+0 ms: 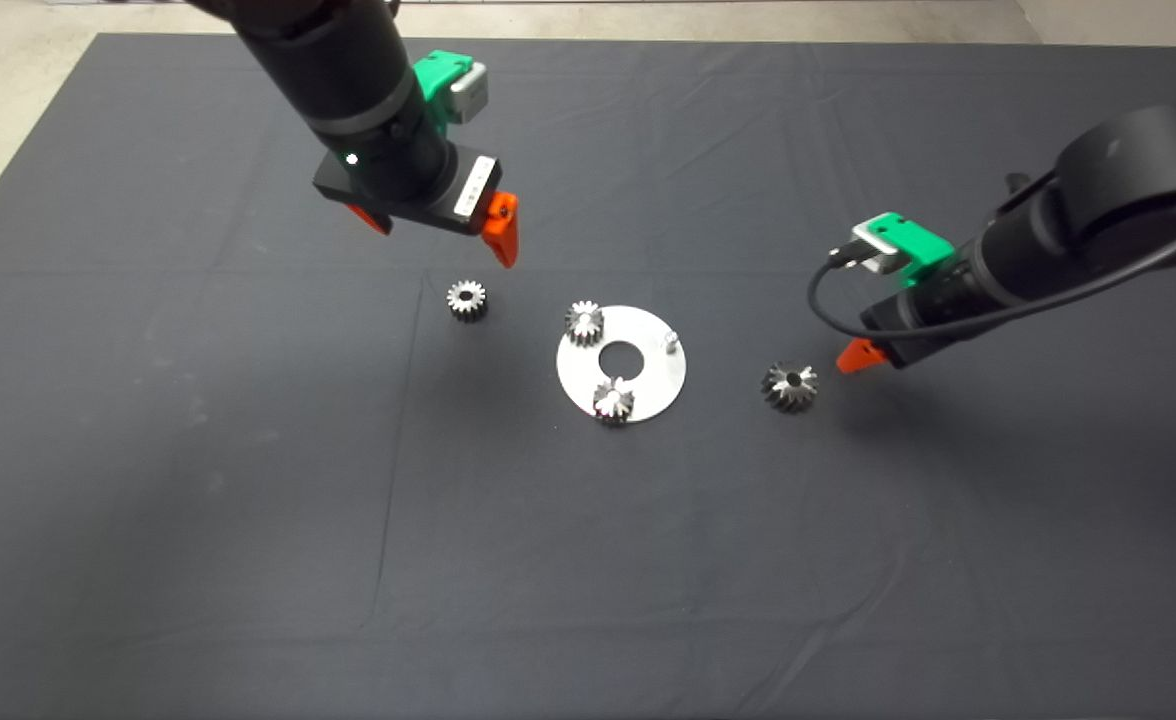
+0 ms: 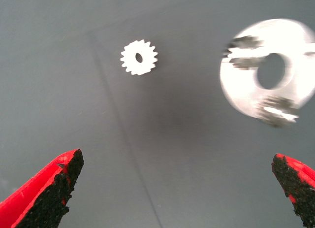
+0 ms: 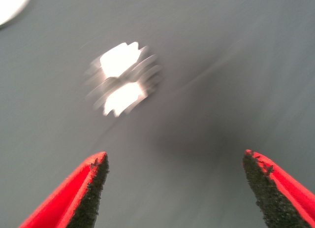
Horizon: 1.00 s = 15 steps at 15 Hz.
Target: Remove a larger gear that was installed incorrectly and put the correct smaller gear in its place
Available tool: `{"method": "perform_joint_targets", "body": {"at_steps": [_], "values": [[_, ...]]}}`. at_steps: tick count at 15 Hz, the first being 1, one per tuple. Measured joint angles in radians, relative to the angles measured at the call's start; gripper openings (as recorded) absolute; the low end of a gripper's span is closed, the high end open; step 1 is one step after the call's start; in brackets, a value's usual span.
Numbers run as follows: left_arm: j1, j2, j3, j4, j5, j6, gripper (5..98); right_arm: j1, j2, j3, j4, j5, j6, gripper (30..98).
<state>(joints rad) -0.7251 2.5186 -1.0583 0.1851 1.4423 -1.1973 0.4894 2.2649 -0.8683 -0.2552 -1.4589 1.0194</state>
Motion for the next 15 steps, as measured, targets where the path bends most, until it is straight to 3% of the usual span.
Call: {"method": "perform_joint_targets", "body": {"at_steps": [3, 6, 8, 10, 12, 15], "values": [[0.057, 0.000, 0.018, 0.077, 0.006, -0.066, 98.3, 0.088, -0.047, 0.117, 0.259, 0.018, 0.030, 80.0], [0.107, 0.009, 0.083, 0.140, 0.004, -0.107, 98.3, 0.141, -0.198, 0.310, 0.384, 0.011, 0.082, 84.7], [0.110, -0.002, 0.114, 0.216, 0.006, -0.158, 98.3, 0.181, -0.283, 0.356, 0.401, 0.001, 0.110, 87.8], [0.112, -0.003, 0.127, 0.291, 0.006, -0.192, 98.3, 0.198, -0.289, 0.370, 0.407, 0.001, 0.116, 87.8], [0.127, -0.005, 0.138, 0.295, 0.006, -0.204, 98.3, 0.200, -0.272, 0.374, 0.409, 0.006, 0.116, 87.9], [0.134, -0.006, 0.135, 0.314, 0.008, -0.207, 98.3, 0.265, -0.253, 0.374, 0.410, 0.001, 0.116, 92.3]]}}
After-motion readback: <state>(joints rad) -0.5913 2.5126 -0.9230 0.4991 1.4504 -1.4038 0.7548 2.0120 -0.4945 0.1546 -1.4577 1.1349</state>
